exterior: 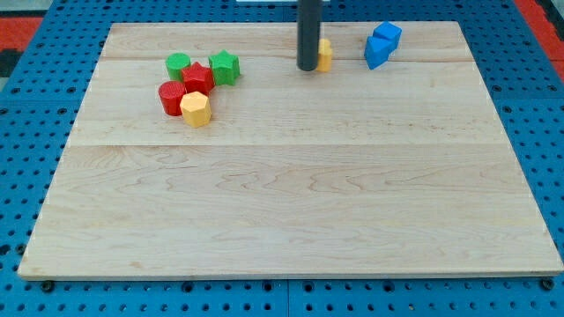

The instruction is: Move the green star into red star

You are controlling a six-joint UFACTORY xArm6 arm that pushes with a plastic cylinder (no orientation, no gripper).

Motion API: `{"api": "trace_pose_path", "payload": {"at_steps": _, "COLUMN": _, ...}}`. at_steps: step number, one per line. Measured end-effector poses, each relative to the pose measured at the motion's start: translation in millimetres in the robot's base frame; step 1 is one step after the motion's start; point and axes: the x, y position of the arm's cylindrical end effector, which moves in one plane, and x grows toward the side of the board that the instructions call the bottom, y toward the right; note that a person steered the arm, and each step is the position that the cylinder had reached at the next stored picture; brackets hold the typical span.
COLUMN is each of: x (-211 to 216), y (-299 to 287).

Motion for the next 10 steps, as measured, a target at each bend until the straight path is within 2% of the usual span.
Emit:
{"api": "trace_pose_path", "payload": {"at_steps": 2, "x": -32.6, "y": -0.6}}
{"api": "trace_pose_path", "payload": {"at_steps": 3, "x": -32.6, "y": 53.3}}
{"api": "trace_pose_path", "payload": {"at_steps": 4, "x": 11.0, "y": -14.4}}
{"api": "trace_pose_path", "payload": {"at_steps": 6, "x": 60.5, "y": -93.0}}
{"api": "trace_pose_path", "payload": {"at_steps": 7, "x": 64.1, "y": -117.9}}
{"api": "trace_pose_path", "payload": {"at_steps": 9, "x": 59.0, "y": -121.0}}
{"api": "trace_pose_path", "payload": {"at_steps": 10, "x": 36.4, "y": -120.2}}
